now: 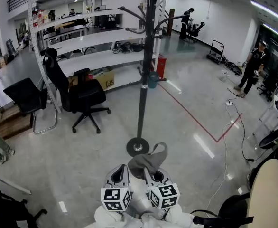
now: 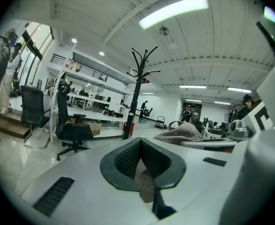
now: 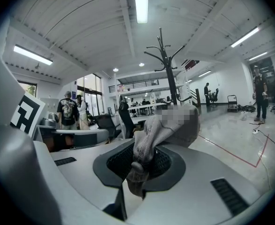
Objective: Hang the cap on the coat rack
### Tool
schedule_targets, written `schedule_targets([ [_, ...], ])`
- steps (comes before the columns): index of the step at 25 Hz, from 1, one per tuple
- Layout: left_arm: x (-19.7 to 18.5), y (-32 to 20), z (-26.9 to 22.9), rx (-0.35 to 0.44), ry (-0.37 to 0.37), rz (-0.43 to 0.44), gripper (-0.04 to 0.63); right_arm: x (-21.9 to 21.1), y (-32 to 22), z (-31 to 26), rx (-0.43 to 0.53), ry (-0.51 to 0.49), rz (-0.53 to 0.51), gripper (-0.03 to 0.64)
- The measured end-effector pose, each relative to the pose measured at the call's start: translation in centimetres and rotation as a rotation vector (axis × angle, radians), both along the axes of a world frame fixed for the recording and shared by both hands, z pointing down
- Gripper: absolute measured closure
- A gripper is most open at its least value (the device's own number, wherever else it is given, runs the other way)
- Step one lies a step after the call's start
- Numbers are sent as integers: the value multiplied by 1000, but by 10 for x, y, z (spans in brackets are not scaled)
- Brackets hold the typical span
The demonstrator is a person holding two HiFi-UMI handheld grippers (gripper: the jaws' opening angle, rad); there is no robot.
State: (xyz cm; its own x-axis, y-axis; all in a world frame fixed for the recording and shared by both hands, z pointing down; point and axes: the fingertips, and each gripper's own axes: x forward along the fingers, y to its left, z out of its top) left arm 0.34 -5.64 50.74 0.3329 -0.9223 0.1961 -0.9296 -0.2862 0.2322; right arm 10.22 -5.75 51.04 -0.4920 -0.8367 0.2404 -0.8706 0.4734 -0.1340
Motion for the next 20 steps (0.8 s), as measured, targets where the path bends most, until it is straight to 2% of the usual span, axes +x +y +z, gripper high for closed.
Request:
schedule_targets([
  [7,2,-31,4,3,-9,25,597,2,-30,6,-5,-2,26,568],
  [20,-28,-101,2,4,-21,48,597,-28,-98,6,-7,-4,44,568],
])
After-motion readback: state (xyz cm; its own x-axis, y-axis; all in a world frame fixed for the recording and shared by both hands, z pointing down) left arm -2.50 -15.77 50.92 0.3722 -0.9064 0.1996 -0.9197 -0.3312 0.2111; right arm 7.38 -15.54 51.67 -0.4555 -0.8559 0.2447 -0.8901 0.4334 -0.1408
